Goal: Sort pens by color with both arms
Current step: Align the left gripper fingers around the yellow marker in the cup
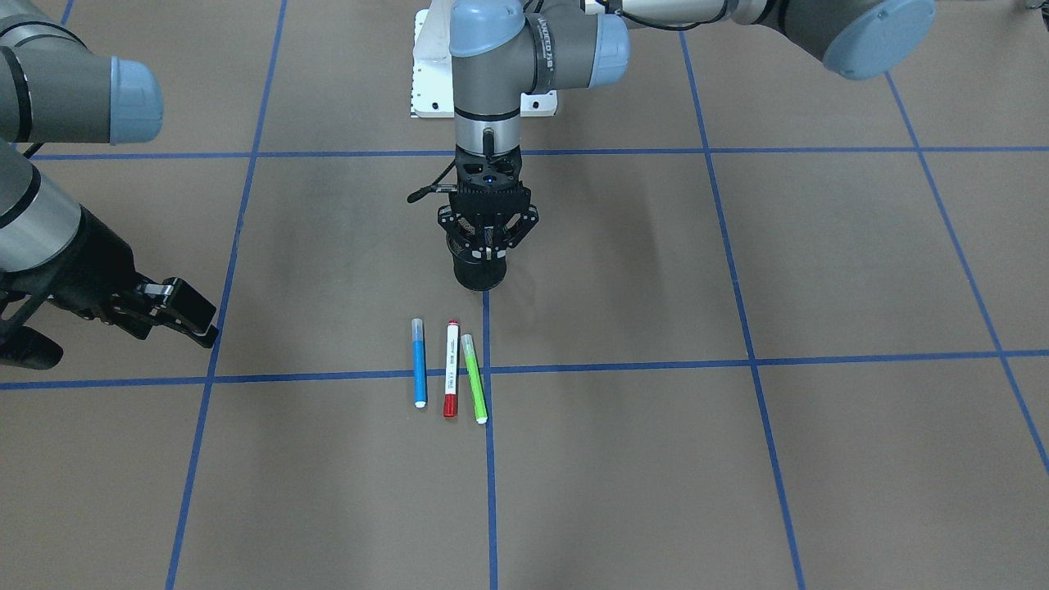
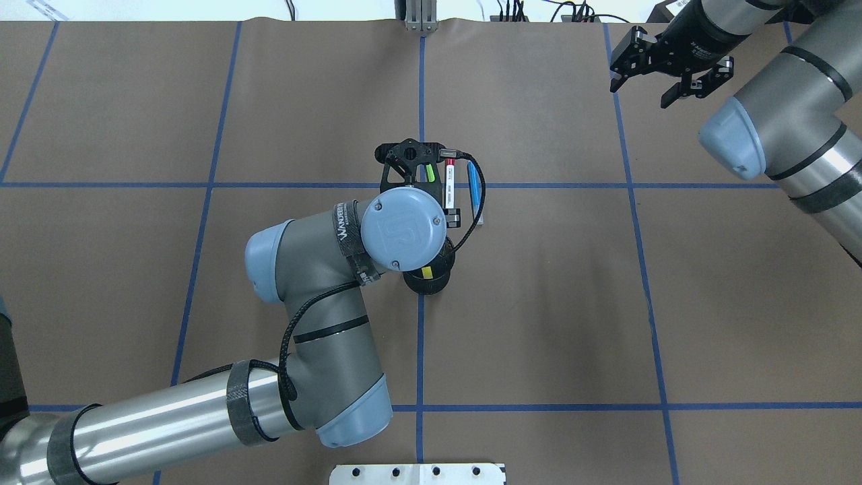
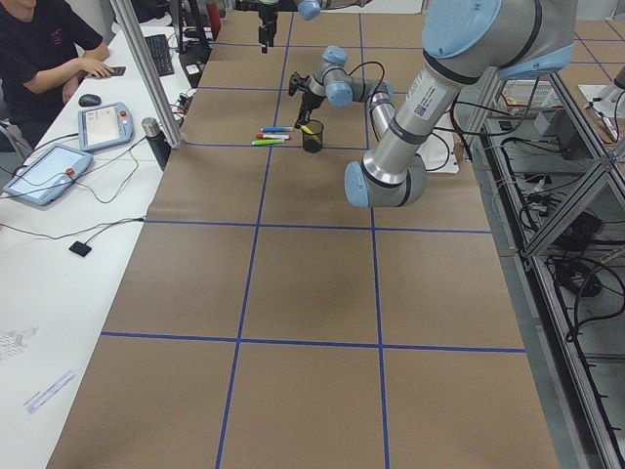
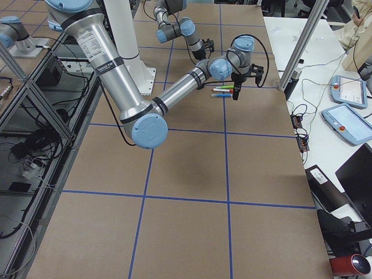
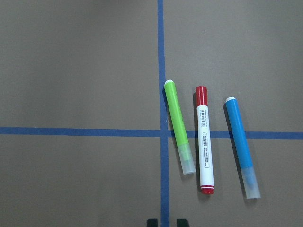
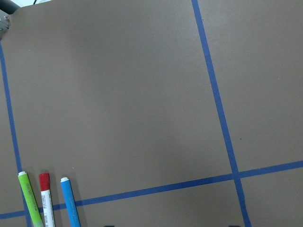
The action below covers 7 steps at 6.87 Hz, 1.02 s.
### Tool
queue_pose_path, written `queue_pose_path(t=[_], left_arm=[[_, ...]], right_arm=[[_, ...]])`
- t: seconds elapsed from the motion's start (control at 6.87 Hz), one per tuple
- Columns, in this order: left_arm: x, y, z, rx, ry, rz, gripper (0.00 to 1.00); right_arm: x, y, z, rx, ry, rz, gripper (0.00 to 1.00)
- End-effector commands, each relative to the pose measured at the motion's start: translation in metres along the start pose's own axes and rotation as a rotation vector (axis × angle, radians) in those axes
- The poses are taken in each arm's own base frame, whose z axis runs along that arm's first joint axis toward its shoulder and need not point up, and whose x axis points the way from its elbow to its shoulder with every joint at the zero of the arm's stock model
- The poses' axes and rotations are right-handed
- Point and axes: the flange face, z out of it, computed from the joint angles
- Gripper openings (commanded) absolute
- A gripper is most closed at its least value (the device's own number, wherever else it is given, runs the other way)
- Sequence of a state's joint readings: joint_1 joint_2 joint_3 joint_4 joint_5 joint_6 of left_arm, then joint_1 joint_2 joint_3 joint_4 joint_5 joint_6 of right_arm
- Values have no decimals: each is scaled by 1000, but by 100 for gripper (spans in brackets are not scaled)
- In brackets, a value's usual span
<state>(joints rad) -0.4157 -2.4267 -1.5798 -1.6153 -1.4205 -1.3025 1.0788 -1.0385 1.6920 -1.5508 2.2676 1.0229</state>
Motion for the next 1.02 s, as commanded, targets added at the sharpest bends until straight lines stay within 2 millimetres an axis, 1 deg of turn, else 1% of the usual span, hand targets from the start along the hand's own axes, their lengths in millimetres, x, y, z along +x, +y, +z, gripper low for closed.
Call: queue_pose_path(t=[0.0, 0.29, 0.44, 0.58, 0.73, 0.87], left_arm=[[2, -1, -5, 0, 11, 0, 18], [5, -3, -19, 1, 36, 0, 18], [2, -2, -15, 0, 29, 1, 21], [0, -1, -12, -2, 21, 0, 33], [-1, -2, -14, 0, 24, -1, 40], [-5, -1, -12, -2, 18, 0, 44]], right_arm=[[1, -1, 0, 1, 1, 0, 85], [1, -1, 0, -1, 0, 0, 86], [0, 0, 0, 0, -1, -1, 86], [1, -1, -1, 1, -1, 0, 86], [0, -1, -2, 2, -2, -1, 86], [0, -1, -2, 2, -3, -2, 86]])
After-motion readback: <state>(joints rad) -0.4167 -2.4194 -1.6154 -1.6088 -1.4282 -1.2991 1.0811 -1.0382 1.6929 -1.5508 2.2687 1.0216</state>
